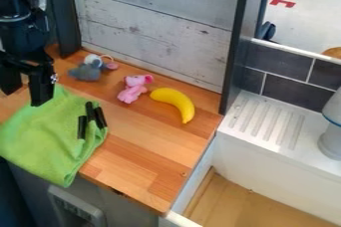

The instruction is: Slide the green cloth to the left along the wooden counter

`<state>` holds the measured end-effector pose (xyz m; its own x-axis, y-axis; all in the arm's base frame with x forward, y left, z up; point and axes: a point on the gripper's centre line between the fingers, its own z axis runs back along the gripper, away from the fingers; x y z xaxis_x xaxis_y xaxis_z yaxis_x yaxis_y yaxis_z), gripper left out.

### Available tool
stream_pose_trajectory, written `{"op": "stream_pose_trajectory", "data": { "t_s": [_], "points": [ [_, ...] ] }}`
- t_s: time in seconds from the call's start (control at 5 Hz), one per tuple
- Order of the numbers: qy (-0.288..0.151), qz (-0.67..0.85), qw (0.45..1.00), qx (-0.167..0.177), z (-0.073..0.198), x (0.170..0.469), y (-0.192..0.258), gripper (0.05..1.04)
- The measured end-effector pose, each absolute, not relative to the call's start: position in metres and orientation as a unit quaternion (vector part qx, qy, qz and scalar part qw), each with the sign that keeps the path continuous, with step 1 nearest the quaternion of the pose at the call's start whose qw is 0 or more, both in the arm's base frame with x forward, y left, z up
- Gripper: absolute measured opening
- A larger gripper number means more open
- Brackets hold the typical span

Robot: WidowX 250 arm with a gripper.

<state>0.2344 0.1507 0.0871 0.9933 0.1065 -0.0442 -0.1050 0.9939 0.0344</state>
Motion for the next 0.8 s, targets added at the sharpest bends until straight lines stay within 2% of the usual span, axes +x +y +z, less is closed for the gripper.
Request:
{"op": "stream_pose_trajectory", "data": {
  "t_s": [0.6, 0.8],
  "points": [
    [0.046, 0.044, 0.998, -0.008, 0.050, 0.248, 0.148, 1.000],
    [0.082, 0.048, 0.995, -0.024, 0.025, 0.251, 0.146, 1.000]
  ]
}}
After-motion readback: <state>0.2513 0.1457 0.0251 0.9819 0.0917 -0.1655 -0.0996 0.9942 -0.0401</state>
